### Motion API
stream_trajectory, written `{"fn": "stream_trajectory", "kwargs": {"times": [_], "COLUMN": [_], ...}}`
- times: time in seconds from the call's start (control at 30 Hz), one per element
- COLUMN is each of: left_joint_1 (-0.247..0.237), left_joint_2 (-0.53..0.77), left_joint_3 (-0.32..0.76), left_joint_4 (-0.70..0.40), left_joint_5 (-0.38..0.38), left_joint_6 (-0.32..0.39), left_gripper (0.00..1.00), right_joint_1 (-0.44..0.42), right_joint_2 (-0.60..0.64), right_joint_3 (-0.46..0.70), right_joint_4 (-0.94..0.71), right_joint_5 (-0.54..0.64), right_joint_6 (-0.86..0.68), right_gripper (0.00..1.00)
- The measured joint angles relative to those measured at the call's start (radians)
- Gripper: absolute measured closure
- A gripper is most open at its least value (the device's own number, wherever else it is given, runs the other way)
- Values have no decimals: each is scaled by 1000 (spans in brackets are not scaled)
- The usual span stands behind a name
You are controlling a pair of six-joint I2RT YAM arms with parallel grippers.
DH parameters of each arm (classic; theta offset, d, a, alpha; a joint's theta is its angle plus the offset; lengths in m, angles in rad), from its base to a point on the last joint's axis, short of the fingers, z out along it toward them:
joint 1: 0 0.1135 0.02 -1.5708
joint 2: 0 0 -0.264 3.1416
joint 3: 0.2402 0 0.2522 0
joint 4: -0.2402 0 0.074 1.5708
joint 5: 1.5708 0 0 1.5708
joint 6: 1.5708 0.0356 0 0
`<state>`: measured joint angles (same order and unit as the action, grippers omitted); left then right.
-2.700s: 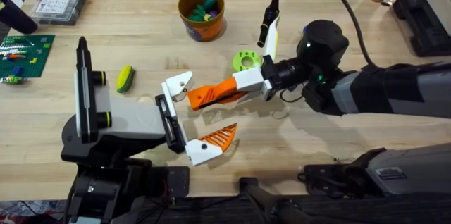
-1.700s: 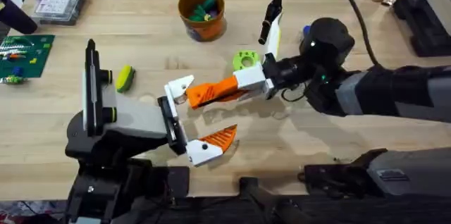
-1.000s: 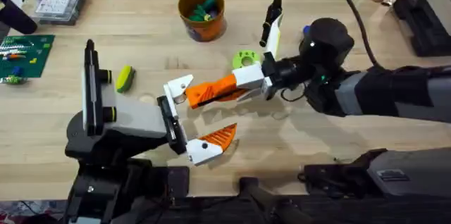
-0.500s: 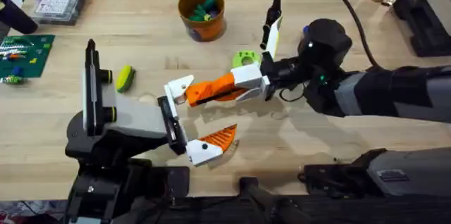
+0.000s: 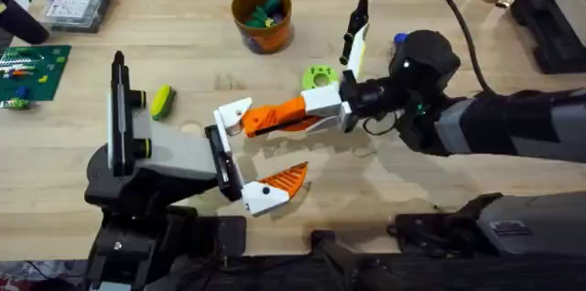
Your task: Pick up the gripper from the table and insert it into the empty holder that is missing its gripper. Then pick up a screw, insert it into the mounting hole, and use the screwdriver to tighten it. Finally, clean up the table by picking up the vegetable and placing it into the bucket.
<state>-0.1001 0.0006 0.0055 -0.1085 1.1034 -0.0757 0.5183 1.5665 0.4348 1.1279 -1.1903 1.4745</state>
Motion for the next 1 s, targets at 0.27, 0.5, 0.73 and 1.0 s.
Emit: {"fn": "stream_trajectory", "kwargs": {"times": [0.27,0.5,0.73,1.0], "left_joint_1": [0,2,2,2], "left_joint_2": [0,0,0,0], "left_joint_3": [0,0,0,0], "left_joint_4": [0,1,0,0], "left_joint_5": [-5,-9,-6,-4], "left_joint_6": [0,0,-11,-12], "left_gripper": [10,10,10,10], "right_joint_1": [10,26,42,62], "right_joint_2": [0,0,43,99], "right_joint_3": [0,-1,16,76], "right_joint_4": [1,2,21,20], "right_joint_5": [21,44,51,48], "right_joint_6": [0,0,-1,-1], "right_gripper": [987,987,986,986]}}
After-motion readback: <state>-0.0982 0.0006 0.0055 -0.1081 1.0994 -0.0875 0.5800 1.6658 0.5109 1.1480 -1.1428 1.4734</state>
